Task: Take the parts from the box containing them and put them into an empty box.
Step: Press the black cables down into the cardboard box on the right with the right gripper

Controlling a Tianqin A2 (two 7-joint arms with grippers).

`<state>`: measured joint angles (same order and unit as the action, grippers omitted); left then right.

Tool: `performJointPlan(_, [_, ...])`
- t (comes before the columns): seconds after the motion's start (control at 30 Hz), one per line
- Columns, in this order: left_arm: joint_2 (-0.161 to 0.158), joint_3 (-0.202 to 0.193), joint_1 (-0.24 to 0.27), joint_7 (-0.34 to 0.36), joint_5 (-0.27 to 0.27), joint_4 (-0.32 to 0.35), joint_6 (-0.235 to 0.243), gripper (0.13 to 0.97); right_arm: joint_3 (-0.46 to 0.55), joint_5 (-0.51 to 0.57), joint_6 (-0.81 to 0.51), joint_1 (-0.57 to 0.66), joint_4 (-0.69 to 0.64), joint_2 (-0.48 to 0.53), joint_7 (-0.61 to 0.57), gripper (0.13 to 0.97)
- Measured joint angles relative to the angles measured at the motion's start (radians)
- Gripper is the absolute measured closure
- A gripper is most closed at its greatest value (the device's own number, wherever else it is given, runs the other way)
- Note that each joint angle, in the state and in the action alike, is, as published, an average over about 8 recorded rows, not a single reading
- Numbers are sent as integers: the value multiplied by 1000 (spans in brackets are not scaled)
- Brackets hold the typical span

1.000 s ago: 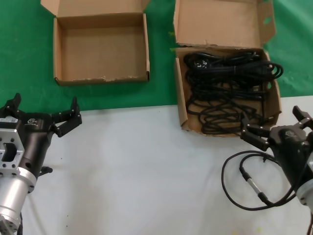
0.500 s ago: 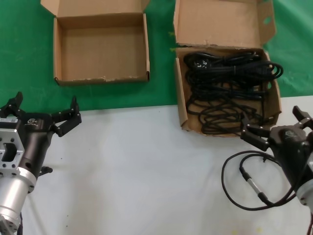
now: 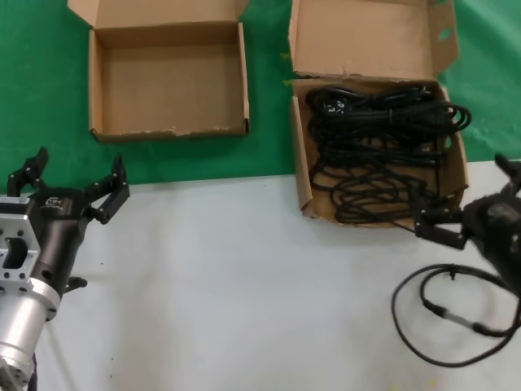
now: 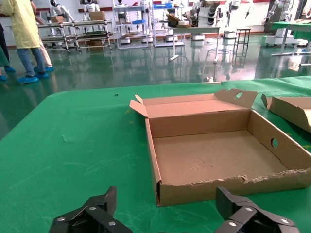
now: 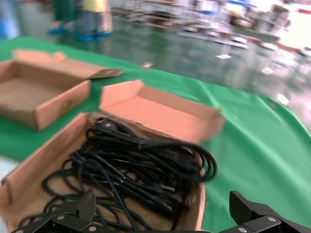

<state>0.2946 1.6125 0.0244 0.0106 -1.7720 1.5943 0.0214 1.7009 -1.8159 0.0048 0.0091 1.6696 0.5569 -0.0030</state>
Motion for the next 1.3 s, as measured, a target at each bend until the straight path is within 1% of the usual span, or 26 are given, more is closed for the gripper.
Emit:
performJointPlan(0.1, [0,0,0,0,0,0,0,324,65,13,-10,43,9,113,3,129])
performJointPlan(0.2, [0,0,0,0,0,0,0,396,125,68,-67,110,7,216,29,129])
performJointPlan(0.33, [0,0,0,0,0,0,0,491,186,186,-221,235,-14,304,69,129])
performJointPlan(0.37, [0,0,0,0,0,0,0,515,201,214,-266,273,-23,318,71,129])
performJointPlan(0.4, [0,0,0,0,0,0,0,515,217,240,-312,312,-33,328,69,129])
performJointPlan(0.47, [0,0,0,0,0,0,0,566,247,286,-403,393,-55,339,54,129])
performJointPlan(0.57, [0,0,0,0,0,0,0,644,296,351,-541,524,-96,331,14,129])
performJointPlan(0.67, [0,0,0,0,0,0,0,721,344,413,-671,654,-143,302,-32,129])
performJointPlan(0.7, [0,0,0,0,0,0,0,721,359,434,-711,697,-160,289,-47,129])
performJointPlan(0.87, [0,0,0,0,0,0,0,809,420,531,-864,873,-245,221,-105,129])
performJointPlan(0.97, [0,0,0,0,0,0,0,862,446,582,-926,950,-289,185,-127,133])
performJointPlan(1.07, [0,0,0,0,0,0,0,881,464,626,-970,1010,-328,152,-143,139])
performJointPlan(1.2, [0,0,0,0,0,0,0,919,478,667,-1002,1065,-376,115,-161,145])
performJointPlan(1.3, [0,0,0,0,0,0,0,939,482,687,-1012,1093,-412,90,-174,175])
